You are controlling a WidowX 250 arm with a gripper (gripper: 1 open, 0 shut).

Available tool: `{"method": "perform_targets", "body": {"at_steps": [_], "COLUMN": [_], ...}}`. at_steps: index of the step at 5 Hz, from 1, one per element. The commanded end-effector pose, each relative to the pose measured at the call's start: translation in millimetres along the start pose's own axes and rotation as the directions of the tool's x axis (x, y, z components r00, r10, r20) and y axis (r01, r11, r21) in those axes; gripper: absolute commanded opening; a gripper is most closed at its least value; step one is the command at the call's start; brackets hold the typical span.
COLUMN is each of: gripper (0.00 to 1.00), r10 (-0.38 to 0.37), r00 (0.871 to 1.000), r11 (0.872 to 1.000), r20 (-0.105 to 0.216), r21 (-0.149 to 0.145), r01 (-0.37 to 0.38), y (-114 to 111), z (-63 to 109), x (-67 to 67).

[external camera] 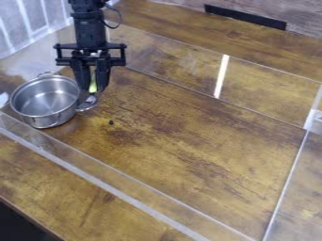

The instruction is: Move the green spoon to the left

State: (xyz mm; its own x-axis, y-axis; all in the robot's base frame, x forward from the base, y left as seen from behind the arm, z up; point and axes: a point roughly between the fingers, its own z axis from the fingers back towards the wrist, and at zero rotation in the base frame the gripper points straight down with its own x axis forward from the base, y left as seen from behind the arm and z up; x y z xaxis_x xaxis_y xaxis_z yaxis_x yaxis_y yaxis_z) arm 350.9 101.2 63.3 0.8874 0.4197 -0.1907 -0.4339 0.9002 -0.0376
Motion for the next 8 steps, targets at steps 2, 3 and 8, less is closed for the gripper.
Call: {"method": "perform_targets", "body": {"at_steps": [2, 3, 8], "gripper": [0.0, 0.0, 0.0], "r10": [0.031, 0.038, 0.071], "r00": [0.998, 0.998, 0.997], "r11": [1.0, 0.999, 0.997], "r20": [0.053, 0.052, 0.042], "r21": [-0.004, -0.004, -0.005], "r01": [-0.031, -0.037, -0.071], "y": [10.7, 11.7, 15.5], "z": [19.6, 20.9, 26.0], "x": [5.6, 5.7, 7.2]}}
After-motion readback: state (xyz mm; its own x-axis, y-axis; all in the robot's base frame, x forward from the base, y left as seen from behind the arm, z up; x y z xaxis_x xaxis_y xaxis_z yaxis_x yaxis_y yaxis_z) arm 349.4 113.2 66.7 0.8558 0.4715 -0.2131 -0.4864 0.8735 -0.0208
